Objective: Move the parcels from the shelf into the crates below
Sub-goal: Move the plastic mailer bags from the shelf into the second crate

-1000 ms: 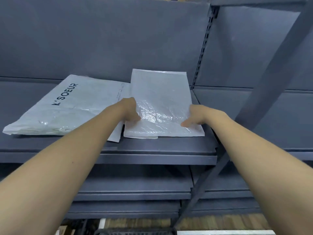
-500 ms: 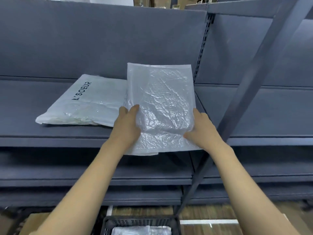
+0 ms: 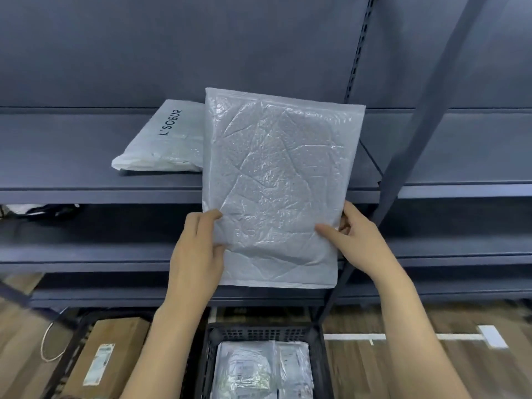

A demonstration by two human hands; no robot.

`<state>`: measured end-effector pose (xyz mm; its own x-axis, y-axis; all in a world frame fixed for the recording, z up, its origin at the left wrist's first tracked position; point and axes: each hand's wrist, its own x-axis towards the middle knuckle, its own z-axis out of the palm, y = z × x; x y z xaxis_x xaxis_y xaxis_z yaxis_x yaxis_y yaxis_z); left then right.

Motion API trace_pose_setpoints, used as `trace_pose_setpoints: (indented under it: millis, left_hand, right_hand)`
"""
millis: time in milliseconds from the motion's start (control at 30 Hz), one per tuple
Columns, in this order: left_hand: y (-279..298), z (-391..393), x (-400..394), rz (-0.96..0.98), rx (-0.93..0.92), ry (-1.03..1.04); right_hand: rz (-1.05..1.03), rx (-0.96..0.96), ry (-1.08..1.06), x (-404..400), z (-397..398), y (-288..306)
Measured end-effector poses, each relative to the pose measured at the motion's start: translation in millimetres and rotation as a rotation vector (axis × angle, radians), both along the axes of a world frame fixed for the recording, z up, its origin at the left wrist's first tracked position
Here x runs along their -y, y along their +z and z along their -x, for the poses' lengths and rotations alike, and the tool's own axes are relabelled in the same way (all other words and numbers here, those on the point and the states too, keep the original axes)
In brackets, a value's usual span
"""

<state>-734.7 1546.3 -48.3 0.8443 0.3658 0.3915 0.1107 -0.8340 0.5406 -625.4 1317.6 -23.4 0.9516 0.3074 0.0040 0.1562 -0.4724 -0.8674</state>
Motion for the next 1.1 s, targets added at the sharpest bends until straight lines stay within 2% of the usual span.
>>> trace_pose_setpoints:
  millis: [100, 200, 467, 567, 700, 833, 1000, 1100]
  left_hand:
    - [-1.5, 10.3, -13.5, 0.016, -0.029, 0.019]
    - [1.9, 16.5, -21.0, 0.269, -0.041, 0.038]
    - [3.8, 22.5, -30.8, 0.404, 0.026, 0.016]
    - [1.4, 21.5, -33.8, 0.437, 0.069, 0.026]
    - [-1.5, 18.1, -33.5, 0.351, 0.059, 0.022]
    - [-0.1, 19.5, -26.3, 0.164, 0.019, 0.152]
    - [2.8, 19.9, -25.5, 0.031, 0.017, 0.174]
    - [8.4, 20.5, -21.9, 0.009, -0.048, 0.244]
  right_hand:
    - [-0.111, -0.074, 0.062, -2.0, 7.3, -1.0]
    - [-0.152, -0.112, 0.103, -4.4, 12.6, -3.9]
    - [0.026, -0.005, 0.228, -6.5, 25.3, 14.8]
    - [0.155, 0.062, 0.241, -2.5, 25.2, 26.2]
    - [0.272, 0.136, 0.262, -1.1, 27.9, 38.4]
    - [0.329, 0.201, 0.283, -2.7, 31.3, 43.6]
    - [0.289, 0.218, 0.264, -5.9, 34.0, 41.1]
    - [0.306, 0.229, 0.308, -7.5, 36.2, 44.1]
